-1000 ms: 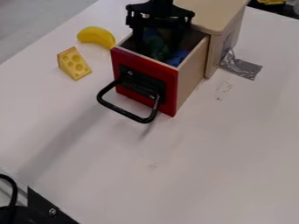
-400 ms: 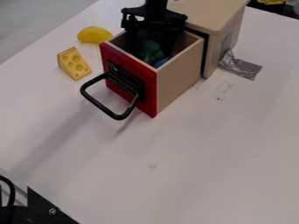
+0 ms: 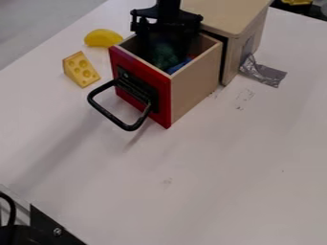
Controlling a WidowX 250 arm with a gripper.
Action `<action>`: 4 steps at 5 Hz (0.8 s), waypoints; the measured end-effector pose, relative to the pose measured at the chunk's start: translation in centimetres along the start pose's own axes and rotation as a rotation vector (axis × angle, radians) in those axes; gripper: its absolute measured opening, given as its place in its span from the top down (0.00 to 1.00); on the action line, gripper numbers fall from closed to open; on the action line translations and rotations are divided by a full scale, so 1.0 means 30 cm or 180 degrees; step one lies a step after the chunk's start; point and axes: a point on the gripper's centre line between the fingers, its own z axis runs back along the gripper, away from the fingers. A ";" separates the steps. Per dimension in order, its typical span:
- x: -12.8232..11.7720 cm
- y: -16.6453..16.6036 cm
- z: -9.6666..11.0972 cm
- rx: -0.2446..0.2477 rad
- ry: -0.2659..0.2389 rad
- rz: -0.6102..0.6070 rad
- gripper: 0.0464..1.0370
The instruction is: Remove the food from the drawer and put on the table
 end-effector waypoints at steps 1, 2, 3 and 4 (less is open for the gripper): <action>-0.019 0.015 0.030 -0.0081 0.0092 -0.0004 0.12; -0.039 0.033 0.139 -0.0278 0.0087 -0.0029 0.12; -0.071 0.032 0.242 -0.0482 0.0051 -0.0116 0.12; -0.101 0.036 0.323 -0.0632 0.0009 -0.0220 0.12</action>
